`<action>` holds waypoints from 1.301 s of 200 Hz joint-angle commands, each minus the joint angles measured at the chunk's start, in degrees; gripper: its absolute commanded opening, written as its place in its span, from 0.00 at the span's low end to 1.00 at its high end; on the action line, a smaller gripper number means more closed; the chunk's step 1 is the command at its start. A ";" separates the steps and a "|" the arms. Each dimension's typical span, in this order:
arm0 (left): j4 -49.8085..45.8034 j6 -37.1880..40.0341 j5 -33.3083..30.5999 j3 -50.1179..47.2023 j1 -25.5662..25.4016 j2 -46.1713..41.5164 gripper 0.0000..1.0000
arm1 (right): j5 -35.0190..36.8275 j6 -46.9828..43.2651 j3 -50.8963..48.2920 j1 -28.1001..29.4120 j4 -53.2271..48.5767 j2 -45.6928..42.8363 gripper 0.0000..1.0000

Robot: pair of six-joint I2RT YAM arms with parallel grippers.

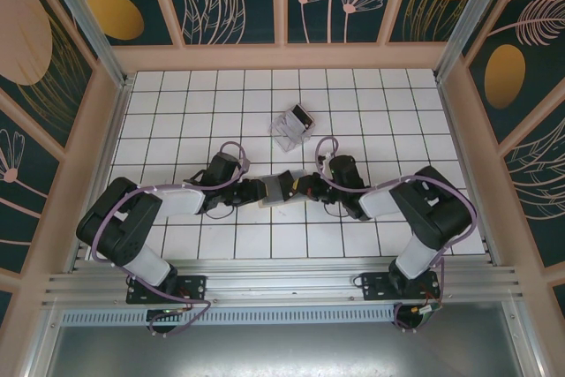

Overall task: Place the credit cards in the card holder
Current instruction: Insert the credit card into the card slot.

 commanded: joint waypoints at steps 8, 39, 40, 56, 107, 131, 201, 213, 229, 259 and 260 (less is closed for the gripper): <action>1.05 -0.14 -1.33 -0.65 -1.15 3.46 0.46 | 0.14 -1.15 1.81 -0.30 1.52 1.86 0.00; 0.88 -0.12 -1.73 -0.73 -1.17 3.35 0.45 | 2.27 -1.84 1.20 -0.60 0.97 0.66 0.00; 0.91 -0.17 -1.73 -0.73 -1.18 3.36 0.45 | 2.28 -1.82 1.17 -0.61 0.97 0.69 0.00; 1.51 -0.43 -1.48 -0.56 -1.11 3.70 0.45 | 2.46 -1.10 0.74 -0.61 2.35 0.84 0.00; 1.90 -0.68 -1.51 -0.59 -1.18 4.11 0.45 | 4.12 -0.13 -1.16 -0.70 3.00 -0.68 0.00; 2.50 -0.60 -1.14 -0.21 -1.17 4.77 0.45 | 1.49 -0.48 0.88 -0.71 3.64 2.34 0.00; 1.88 -0.07 -1.30 0.31 -1.26 4.84 0.45 | -0.47 -0.52 2.84 -0.60 4.39 5.77 0.00; 1.83 -0.05 -1.19 0.58 -1.23 5.13 0.45 | -0.92 -0.81 3.62 -0.45 3.93 6.15 0.00; 1.60 0.17 -1.20 1.01 -1.27 5.19 0.45 | -1.38 -2.05 5.10 0.23 1.71 6.29 0.00; 1.50 0.37 -1.20 1.72 -1.26 5.86 0.45 | -3.39 -5.72 8.52 1.29 -4.75 6.84 0.00; 1.53 0.38 -1.20 1.77 -1.23 5.85 0.45 | -3.45 -5.91 8.65 1.30 -5.01 6.85 0.00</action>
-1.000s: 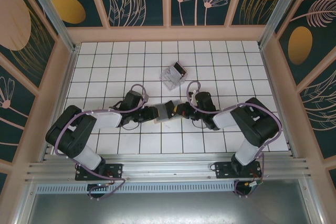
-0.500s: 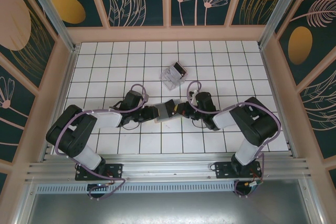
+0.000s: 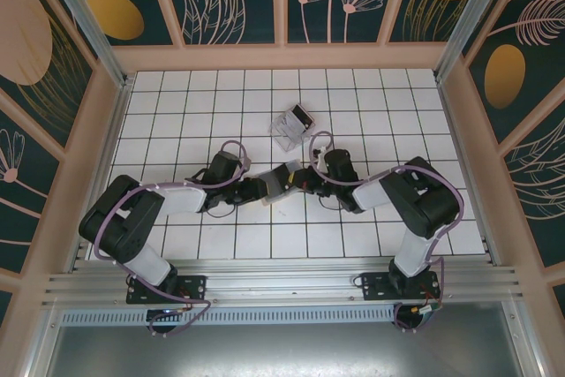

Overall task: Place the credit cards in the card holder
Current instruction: Insert the credit card into the card slot.

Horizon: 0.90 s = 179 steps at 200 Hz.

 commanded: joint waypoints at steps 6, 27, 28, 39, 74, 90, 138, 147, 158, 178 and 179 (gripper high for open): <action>1.39 1.05 -1.37 0.68 -1.27 4.71 0.45 | -3.42 -5.10 3.70 1.60 -7.37 1.40 0.00; 1.52 1.13 -1.45 0.96 -1.26 4.99 0.45 | -3.93 -8.94 5.65 1.68 -13.08 1.76 0.00; 1.55 1.09 -1.45 0.96 -1.23 4.96 0.45 | -3.94 -9.11 5.74 1.74 -13.42 1.78 0.00; 1.54 1.13 -1.58 1.02 -1.28 4.96 0.44 | -4.38 -11.47 7.05 1.86 -17.19 2.40 0.00; 1.09 1.48 -2.05 1.14 -1.21 5.20 0.44 | -7.00 -16.87 9.49 1.93 -24.42 4.33 0.00; 0.63 1.81 -2.53 1.39 -1.27 5.24 0.44 | -7.53 -18.96 10.43 1.96 -26.68 4.39 0.00; -0.85 2.90 -4.27 1.84 -1.27 5.19 0.44 | -8.88 -23.06 13.72 2.15 -32.00 3.99 0.00; -0.69 2.66 -4.11 2.01 -1.23 5.18 0.44 | -8.58 -22.70 14.41 2.59 -32.12 4.16 0.00; -0.06 2.22 -3.86 1.93 -1.25 5.23 0.44 | -7.81 -22.04 15.41 3.53 -32.09 4.53 0.00; 0.79 1.58 -3.55 1.78 -1.27 5.18 0.44 | -5.49 -21.95 17.54 5.85 -33.36 5.76 0.00; 0.79 1.53 -3.55 1.81 -1.23 5.18 0.44 | -5.34 -21.98 17.66 6.02 -33.45 5.76 0.00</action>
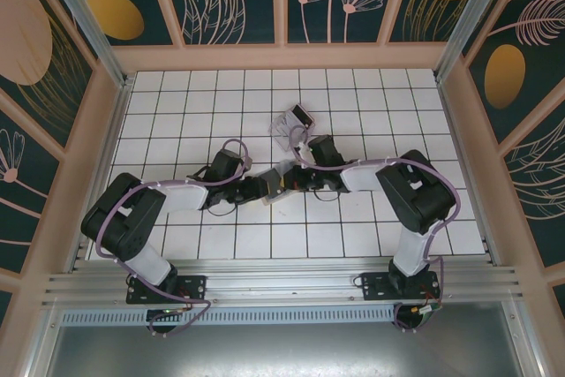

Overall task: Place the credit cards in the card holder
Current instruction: Insert the credit card into the card slot.

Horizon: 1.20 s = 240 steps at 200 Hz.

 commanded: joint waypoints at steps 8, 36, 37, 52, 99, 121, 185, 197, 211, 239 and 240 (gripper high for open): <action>3.09 1.38 -3.31 0.06 -1.07 4.33 0.44 | 1.39 -2.37 3.15 4.94 -6.25 3.08 0.00; 2.83 1.59 -3.55 -0.04 -1.08 4.34 0.44 | 6.33 -2.94 2.81 6.09 -7.70 2.01 0.00; 2.84 1.64 -3.61 -0.04 -1.11 4.33 0.44 | 6.34 -2.94 2.77 6.04 -7.73 1.96 0.00; 2.09 1.86 -4.38 0.02 -1.10 4.11 0.45 | 7.07 -3.18 2.11 5.39 -8.51 0.81 0.06; -6.33 4.71 -11.15 3.27 -1.06 -0.77 0.47 | 9.56 -4.15 1.41 3.14 -11.19 -4.80 0.31; -12.05 7.48 -15.64 6.32 -0.87 -2.83 0.47 | 12.07 -5.00 1.54 1.98 -13.04 -7.19 0.35; -16.06 15.45 -18.90 19.04 4.06 1.97 0.48 | 14.65 -1.53 -4.99 -2.85 -12.94 -13.97 0.37; -16.89 17.30 -18.05 23.43 4.06 5.12 0.47 | 14.79 -0.64 -6.65 -3.91 -12.82 -14.55 0.36; -15.65 18.01 -15.23 25.12 4.04 8.78 0.46 | 14.24 0.41 -8.51 -4.17 -11.52 -14.89 0.36; -13.89 18.21 -8.70 25.46 3.96 13.37 0.42 | 15.05 1.53 -9.34 -4.22 -10.20 -13.75 0.36; -13.86 18.21 -8.60 25.41 3.95 13.42 0.42 | 15.09 1.49 -9.28 -4.22 -10.12 -13.70 0.36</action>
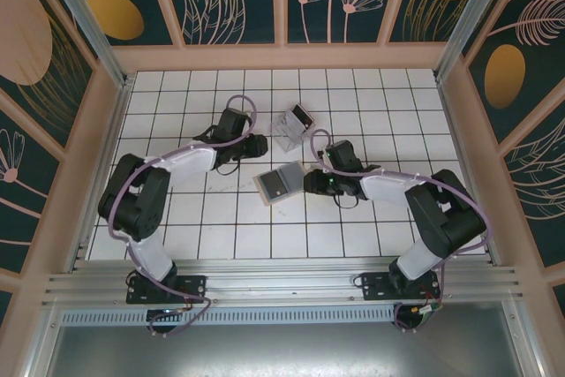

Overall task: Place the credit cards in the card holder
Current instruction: Insert the credit card into the card slot, then rotate the card holder at the center of the table.

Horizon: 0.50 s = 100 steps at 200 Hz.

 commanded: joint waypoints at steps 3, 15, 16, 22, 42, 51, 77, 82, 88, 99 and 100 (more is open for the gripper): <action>-0.93 2.65 6.24 -0.49 -0.43 3.80 0.42 | 1.72 1.88 -0.68 -0.03 1.36 0.14 0.36; -0.59 2.49 6.95 -2.54 -0.84 3.04 0.41 | 2.31 1.52 -0.10 -0.05 2.00 1.31 0.37; -0.52 2.46 6.98 -2.76 -0.88 2.91 0.41 | 2.34 1.49 -0.03 -0.06 2.00 1.41 0.37; -0.01 2.07 7.15 -4.31 -1.22 2.13 0.41 | 2.61 1.33 0.47 -0.04 2.24 2.27 0.37; 1.42 0.64 8.18 -10.30 -2.52 -1.31 0.41 | 2.15 0.28 2.89 -0.01 2.99 5.49 0.37; 1.40 -0.12 8.23 -12.40 -3.28 -2.96 0.42 | 1.32 -0.30 4.24 -0.02 3.06 6.99 0.37; 2.14 -4.35 8.22 -18.34 -6.05 -8.81 0.42 | -0.88 -2.26 7.34 -0.01 2.85 10.20 0.37; 2.25 -5.44 8.30 -19.32 -6.62 -9.87 0.42 | -1.43 -2.73 8.01 -0.05 2.65 10.79 0.37; 2.35 -6.63 8.15 -20.46 -7.29 -11.24 0.42 | -2.06 -3.24 8.72 -0.06 2.46 11.33 0.37; 2.66 -9.11 7.71 -22.57 -8.68 -13.87 0.42 | -2.75 -3.88 10.22 0.04 1.96 12.45 0.37; 2.74 -9.36 7.66 -22.75 -8.76 -14.07 0.42 | -2.83 -3.94 10.36 0.08 1.93 12.56 0.37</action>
